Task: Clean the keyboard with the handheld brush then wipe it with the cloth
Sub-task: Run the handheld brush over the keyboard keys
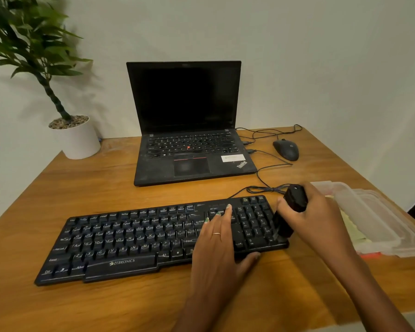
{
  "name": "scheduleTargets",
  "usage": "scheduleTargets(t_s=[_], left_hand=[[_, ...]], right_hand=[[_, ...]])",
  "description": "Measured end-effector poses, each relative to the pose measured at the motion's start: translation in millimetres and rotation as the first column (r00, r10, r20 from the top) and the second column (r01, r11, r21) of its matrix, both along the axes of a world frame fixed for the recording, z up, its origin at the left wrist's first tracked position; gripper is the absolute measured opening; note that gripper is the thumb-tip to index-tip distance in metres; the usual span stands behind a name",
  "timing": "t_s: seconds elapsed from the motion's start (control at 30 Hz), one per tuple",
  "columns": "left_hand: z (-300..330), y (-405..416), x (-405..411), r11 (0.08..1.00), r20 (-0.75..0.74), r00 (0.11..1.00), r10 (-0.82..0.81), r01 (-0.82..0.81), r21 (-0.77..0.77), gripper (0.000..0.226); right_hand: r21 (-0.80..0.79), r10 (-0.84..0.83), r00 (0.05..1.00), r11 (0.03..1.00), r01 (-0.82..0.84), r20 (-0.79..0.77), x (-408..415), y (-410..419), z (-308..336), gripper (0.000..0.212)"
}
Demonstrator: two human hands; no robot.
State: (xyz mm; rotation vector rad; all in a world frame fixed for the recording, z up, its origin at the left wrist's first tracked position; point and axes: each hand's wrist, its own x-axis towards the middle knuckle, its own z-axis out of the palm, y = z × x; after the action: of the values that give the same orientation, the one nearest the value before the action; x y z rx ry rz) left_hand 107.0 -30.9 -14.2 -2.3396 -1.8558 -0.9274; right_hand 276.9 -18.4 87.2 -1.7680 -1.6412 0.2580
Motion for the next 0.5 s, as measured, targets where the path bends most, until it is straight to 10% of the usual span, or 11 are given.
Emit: scheduleTargets(t_s=[0.17, 0.33, 0.5], left_hand=[[-0.6, -1.5, 0.0, 0.997, 0.069, 0.995, -0.071, 0.073, -0.02, 0.097], [0.4, -2.4, 0.1, 1.0, 0.001, 1.0, -0.003, 0.003, -0.005, 0.098], [-2.2, -0.4, -0.9, 0.998, 0.04, 0.997, -0.067, 0.067, 0.013, 0.097]], right_hand=[[-0.111, 0.201, 0.976, 0.971, -0.21, -0.085, -33.1, -19.6, -4.0, 0.019], [-0.027, -0.002, 0.998, 1.0, 0.0, -0.059, -17.7, 4.2, -0.5, 0.022], [-0.109, 0.251, 0.968, 0.962, -0.251, -0.017, -41.2, -13.3, 1.6, 0.017]])
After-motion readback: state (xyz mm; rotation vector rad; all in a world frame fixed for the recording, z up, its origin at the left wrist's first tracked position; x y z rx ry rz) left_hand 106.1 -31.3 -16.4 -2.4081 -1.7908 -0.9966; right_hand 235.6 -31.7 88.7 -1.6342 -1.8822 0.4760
